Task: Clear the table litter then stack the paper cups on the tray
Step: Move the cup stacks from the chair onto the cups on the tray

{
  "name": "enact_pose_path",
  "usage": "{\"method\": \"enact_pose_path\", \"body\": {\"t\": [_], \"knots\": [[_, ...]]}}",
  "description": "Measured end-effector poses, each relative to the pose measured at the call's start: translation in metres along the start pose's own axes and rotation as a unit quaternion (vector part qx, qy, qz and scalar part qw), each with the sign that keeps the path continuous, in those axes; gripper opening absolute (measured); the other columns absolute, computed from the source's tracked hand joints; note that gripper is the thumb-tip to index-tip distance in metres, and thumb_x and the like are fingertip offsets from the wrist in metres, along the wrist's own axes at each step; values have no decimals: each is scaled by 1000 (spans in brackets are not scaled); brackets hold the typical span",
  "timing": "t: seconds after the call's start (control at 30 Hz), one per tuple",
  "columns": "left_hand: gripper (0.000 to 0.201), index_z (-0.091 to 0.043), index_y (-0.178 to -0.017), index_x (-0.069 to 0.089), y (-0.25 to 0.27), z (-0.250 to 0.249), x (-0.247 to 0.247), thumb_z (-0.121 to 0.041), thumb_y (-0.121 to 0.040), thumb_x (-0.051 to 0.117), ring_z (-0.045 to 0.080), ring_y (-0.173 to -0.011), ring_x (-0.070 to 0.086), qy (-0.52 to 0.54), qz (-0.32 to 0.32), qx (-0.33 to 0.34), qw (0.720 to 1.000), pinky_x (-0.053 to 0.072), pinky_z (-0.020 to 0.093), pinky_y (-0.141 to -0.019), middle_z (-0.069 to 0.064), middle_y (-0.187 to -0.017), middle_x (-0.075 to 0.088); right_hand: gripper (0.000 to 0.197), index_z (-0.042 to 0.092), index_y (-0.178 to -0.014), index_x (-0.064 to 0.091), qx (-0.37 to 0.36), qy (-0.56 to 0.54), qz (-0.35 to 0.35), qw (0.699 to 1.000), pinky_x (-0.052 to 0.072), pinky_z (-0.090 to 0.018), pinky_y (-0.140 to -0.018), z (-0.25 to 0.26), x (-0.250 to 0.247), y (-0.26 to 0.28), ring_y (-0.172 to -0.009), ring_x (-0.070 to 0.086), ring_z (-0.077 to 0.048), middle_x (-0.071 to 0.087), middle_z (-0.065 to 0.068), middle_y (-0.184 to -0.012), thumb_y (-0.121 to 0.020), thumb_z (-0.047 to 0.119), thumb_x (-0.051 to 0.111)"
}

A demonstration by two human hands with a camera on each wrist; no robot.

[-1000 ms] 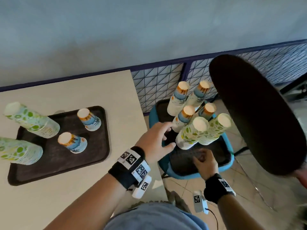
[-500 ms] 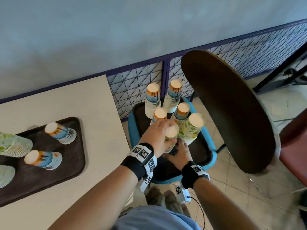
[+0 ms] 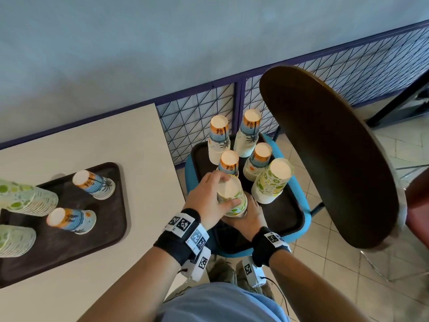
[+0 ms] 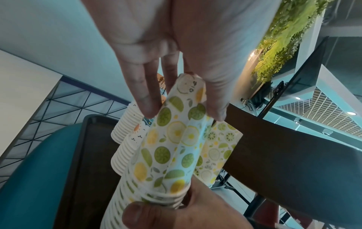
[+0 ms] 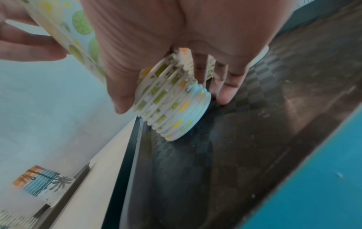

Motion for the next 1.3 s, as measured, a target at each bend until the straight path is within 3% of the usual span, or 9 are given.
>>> {"method": "enact_pose_path", "body": {"t": [0.27, 0.37, 0.47, 0.6, 0.7, 0.83, 1.0, 1.17, 1.3], "knots": [[106, -31, -158, 29, 3, 9, 3, -44, -73, 92, 3, -127, 47, 100, -15, -1, 995, 39, 22, -107, -13, -139, 48, 93, 36, -135, 46, -33, -63, -12, 997, 52, -34, -99, 19, -17, 15, -115, 58, -11, 56, 7, -130, -57, 54, 92], [95, -41, -147, 43, 6, 15, 11, -48, -67, 95, 9, -132, 50, 132, 12, -9, 991, 45, 37, -114, -11, -138, 51, 84, 49, -126, 45, -63, -118, -7, 991, 48, -23, -94, 35, -27, 28, -114, 59, -1, 61, 13, -129, -58, 45, 94], [93, -46, -138, 51, 9, 22, 19, -52, -57, 98, 9, -129, 54, 163, 51, -25, 985, 47, 39, -112, -10, -137, 56, 87, 45, -133, 47, -97, -154, 23, 983, 50, -23, -98, 52, -34, 40, -119, 59, 5, 65, 22, -129, -62, 34, 98], [91, -39, -134, 59, 13, 20, 28, -27, -56, 103, 7, -125, 66, 273, 103, -18, 956, 52, 42, -110, -8, -130, 72, 77, 44, -127, 51, -140, -164, 53, 975, 45, -6, -91, 79, -41, 54, -116, 58, 14, 61, 41, -122, -68, 18, 94], [108, -29, -147, 48, 16, 22, 28, -28, -55, 104, 16, -133, 63, 314, 100, -27, 944, 49, 50, -114, -5, -139, 69, 74, 44, -126, 54, -143, -169, 42, 974, 49, -14, -93, 89, -45, 59, -117, 59, 9, 65, 27, -124, -67, 29, 96], [102, -13, -147, 48, 16, 22, 28, -16, -58, 98, 22, -131, 65, 376, 96, -37, 921, 52, 45, -111, 5, -138, 70, 74, 37, -129, 58, -176, -152, 48, 971, 55, -40, -97, 110, -51, 63, -119, 63, -8, 67, 12, -127, -65, 45, 95], [91, -3, -146, 49, 19, 32, 27, -8, -65, 91, 32, -126, 68, 424, 73, -64, 900, 57, 43, -102, 15, -135, 71, 89, 32, -146, 42, -194, -61, 97, 974, 56, -24, -88, 105, -67, 64, -111, 61, -2, 58, 16, -129, -71, 50, 87], [90, -3, -141, 54, 19, 42, 14, -19, -61, 93, 26, -122, 71, 426, 41, -77, 900, 59, 40, -100, 10, -130, 74, 47, 32, -106, 49, -102, -72, -23, 992, 54, -32, -65, 47, -112, 47, -76, 59, -14, 55, 4, -99, -74, 34, 83], [89, 1, -141, 52, 18, 41, 10, -14, -62, 91, 24, -119, 72, 449, 35, -74, 890, 58, 29, -92, 12, -129, 74, 56, 31, -114, 42, 6, -110, -135, 985, 52, -35, -70, -1, -136, 16, -85, 57, -22, 54, -4, -98, -77, 40, 83]]}}
Point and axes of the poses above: each hand's wrist, its own y-axis away from the middle knuckle, its own x-axis out of the palm, z = x × y, the point moved 9 cm from there along -y, towards the middle knuckle
